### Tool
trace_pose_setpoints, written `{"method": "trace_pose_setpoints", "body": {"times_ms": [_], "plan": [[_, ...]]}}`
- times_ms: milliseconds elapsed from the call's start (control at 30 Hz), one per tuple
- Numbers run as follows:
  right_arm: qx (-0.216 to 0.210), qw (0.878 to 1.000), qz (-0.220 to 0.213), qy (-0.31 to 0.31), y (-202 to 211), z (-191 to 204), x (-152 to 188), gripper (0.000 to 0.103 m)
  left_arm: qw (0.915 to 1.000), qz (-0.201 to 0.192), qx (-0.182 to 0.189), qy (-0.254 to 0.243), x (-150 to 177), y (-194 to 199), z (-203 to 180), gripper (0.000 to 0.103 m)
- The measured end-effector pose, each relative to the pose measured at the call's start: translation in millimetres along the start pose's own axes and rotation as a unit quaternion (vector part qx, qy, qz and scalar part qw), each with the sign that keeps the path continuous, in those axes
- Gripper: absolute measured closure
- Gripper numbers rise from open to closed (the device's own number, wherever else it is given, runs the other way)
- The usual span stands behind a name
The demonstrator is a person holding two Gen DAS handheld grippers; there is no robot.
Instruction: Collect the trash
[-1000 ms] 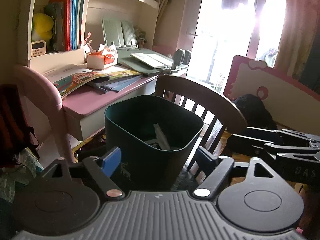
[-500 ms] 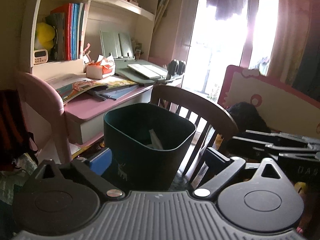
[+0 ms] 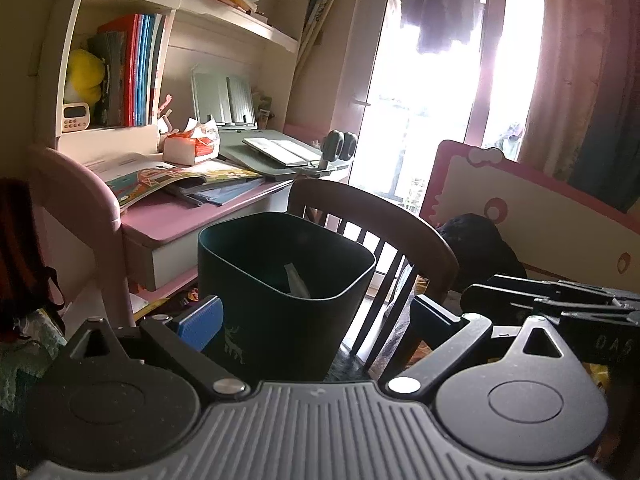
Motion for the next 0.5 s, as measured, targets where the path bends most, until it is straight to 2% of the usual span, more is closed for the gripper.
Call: {"method": "trace_pose_setpoints", "body": {"times_ms": [500], "plan": [[-0.001, 1.0, -0.004, 0.005, 7.0, 11.3, 2.4, 0.046, 1.0, -0.007, 0.005, 0.0, 4.8, 14.7, 2.0, 0.002]]}}
Point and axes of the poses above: each gripper's, at about its wrist camera, not at the fingertips, and y roughly against the way its jaws point, z to its left, x to its underside, the point moved 10 cm from there along -y, roughly the way its jaws point, and after that the axes turned 12 degrees about -z, right-handed, at the moved point
